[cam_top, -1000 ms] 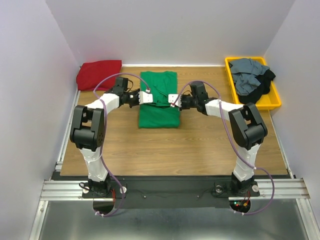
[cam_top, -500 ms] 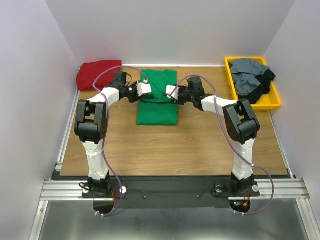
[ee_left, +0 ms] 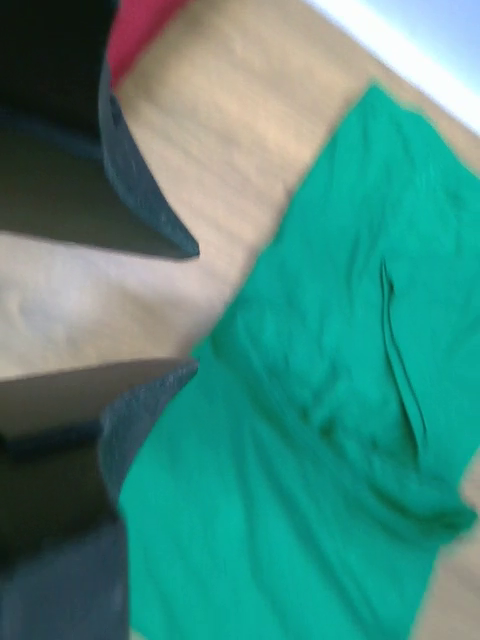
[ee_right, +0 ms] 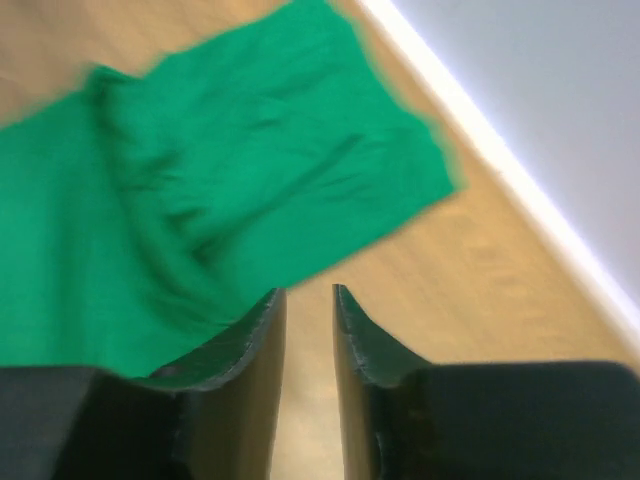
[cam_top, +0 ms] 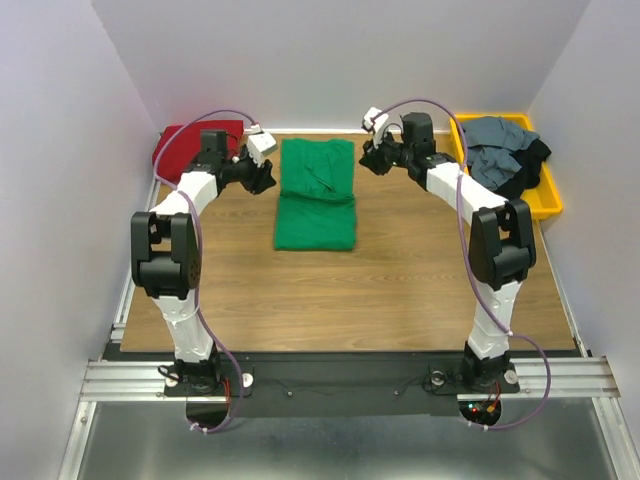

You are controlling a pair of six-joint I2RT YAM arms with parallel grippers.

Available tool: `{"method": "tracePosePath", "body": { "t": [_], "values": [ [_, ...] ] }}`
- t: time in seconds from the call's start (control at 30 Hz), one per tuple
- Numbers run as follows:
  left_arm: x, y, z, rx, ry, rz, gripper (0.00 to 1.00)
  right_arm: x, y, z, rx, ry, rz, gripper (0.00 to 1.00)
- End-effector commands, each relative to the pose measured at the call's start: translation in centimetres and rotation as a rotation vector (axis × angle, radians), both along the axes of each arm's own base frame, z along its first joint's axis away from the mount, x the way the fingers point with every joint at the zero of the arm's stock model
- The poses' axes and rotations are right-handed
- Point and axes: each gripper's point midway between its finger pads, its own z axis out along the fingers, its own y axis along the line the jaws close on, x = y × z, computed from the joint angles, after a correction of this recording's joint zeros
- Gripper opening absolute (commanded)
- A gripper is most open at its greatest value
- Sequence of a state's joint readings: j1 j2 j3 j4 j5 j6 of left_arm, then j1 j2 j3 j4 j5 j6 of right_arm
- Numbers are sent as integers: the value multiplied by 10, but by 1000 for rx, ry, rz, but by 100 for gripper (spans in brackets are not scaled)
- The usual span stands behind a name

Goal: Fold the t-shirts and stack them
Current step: Fold the tshirt

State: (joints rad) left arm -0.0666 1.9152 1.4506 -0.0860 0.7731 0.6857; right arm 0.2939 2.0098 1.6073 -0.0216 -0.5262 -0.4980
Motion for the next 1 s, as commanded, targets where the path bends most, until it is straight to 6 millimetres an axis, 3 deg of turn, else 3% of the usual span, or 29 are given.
{"method": "tracePosePath", "body": {
  "t": [0.0, 0.1, 0.23, 0.4, 0.47, 0.57, 0.87, 0.97],
  "values": [
    [-33, -32, 24, -148, 96, -30, 48, -58, 32, -14, 159, 393, 105, 24],
    [-44, -46, 12, -211, 191, -26, 45, -71, 43, -38, 231, 565, 130, 13],
    [-42, -55, -5, -253, 283, 7, 41, -72, 48, -60, 262, 670, 119, 10],
    [-24, -61, -25, -287, 341, 34, 39, -67, 53, -78, 274, 723, 105, 10],
    [-16, -63, -35, -292, 364, 48, 38, -64, 54, -95, 267, 751, 94, 10],
    [-4, -64, -38, -296, 361, 59, 37, -55, 55, -110, 259, 761, 72, 10],
    [17, -68, -35, -332, 353, 63, 37, -27, 62, -85, 293, 685, 55, 11],
    [25, -66, -37, -368, 390, 99, 37, -17, 61, -103, 279, 691, 22, 12]
  ]
}}
